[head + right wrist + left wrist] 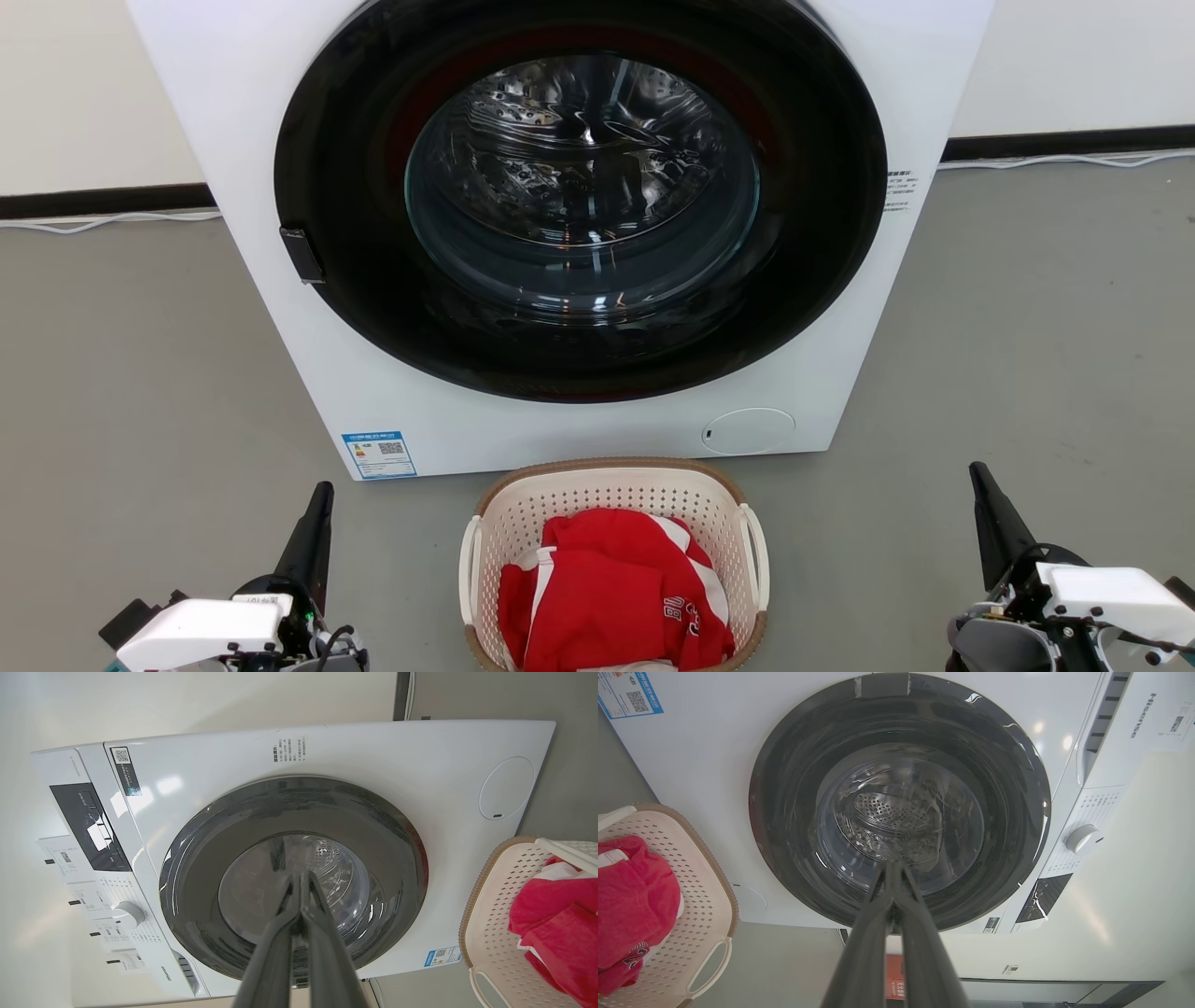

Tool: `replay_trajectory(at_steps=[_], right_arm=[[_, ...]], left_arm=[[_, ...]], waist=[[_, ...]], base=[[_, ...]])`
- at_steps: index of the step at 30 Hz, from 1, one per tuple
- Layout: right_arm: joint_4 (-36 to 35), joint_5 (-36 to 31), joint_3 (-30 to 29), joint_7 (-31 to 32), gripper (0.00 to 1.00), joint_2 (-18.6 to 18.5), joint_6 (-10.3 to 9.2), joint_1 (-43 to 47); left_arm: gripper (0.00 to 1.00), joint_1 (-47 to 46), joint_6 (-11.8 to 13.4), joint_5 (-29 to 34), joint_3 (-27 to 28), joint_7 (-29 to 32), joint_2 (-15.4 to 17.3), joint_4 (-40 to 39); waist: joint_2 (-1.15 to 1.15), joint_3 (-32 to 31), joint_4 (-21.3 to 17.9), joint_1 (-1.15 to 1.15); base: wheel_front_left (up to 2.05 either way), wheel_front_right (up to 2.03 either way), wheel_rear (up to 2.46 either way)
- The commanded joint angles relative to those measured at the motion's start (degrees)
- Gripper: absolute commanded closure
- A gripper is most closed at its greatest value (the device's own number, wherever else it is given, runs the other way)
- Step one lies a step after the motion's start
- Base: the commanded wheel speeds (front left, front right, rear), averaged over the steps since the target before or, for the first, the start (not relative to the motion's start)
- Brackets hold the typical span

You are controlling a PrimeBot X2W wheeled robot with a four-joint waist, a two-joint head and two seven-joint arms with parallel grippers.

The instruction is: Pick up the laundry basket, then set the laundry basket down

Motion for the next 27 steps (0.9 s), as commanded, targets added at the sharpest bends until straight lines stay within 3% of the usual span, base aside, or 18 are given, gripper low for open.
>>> replay_trajectory(at_steps=[1,3,4,13,17,27], right_arm=[[-1.54,-0.52,1.08,0.35,1.0,-0.21,0.84,-2.41],[-1.54,-0.52,1.08,0.35,1.0,-0.21,0.84,-2.41],[0.21,0.01,0.04,0.0,0.0,0.0,-0.05,0.12],[0.4,-0.29,0.89,-1.01,0.0,0.16,-0.1,1.19],[-0.11,-0.72,1.39,-1.71,0.0,0.05,-0.07,1.41],[-1.56,-3.02,2.38,-3.4,0.0,-0.42,0.01,1.46]], left_arm=[[1.0,-3.21,-0.59,0.12,1.67,0.1,0.58,-1.42],[1.0,-3.21,-0.59,0.12,1.67,0.1,0.58,-1.42],[0.0,0.09,0.02,-0.01,0.0,-0.02,-0.03,0.2],[0.0,0.81,0.11,0.12,-0.84,-1.15,-0.27,1.26],[0.0,0.87,0.09,0.36,-1.3,-1.86,-0.24,1.13],[0.0,0.8,0.03,2.38,-1.78,-3.46,-0.16,0.96]], waist=[[0.0,0.0,0.0,0.0],[0.0,0.0,0.0,0.0],[0.0,0.0,0.0,0.0],[0.0,-0.09,0.0,0.13],[0.0,0.02,0.02,0.01],[0.0,0.1,0.04,0.0]], base=[[0.0,0.0,0.0],[0.0,0.0,0.0],[0.0,0.0,0.0],[0.0,0.0,0.0],[0.0,0.0,0.0],[0.0,0.0,0.0]])
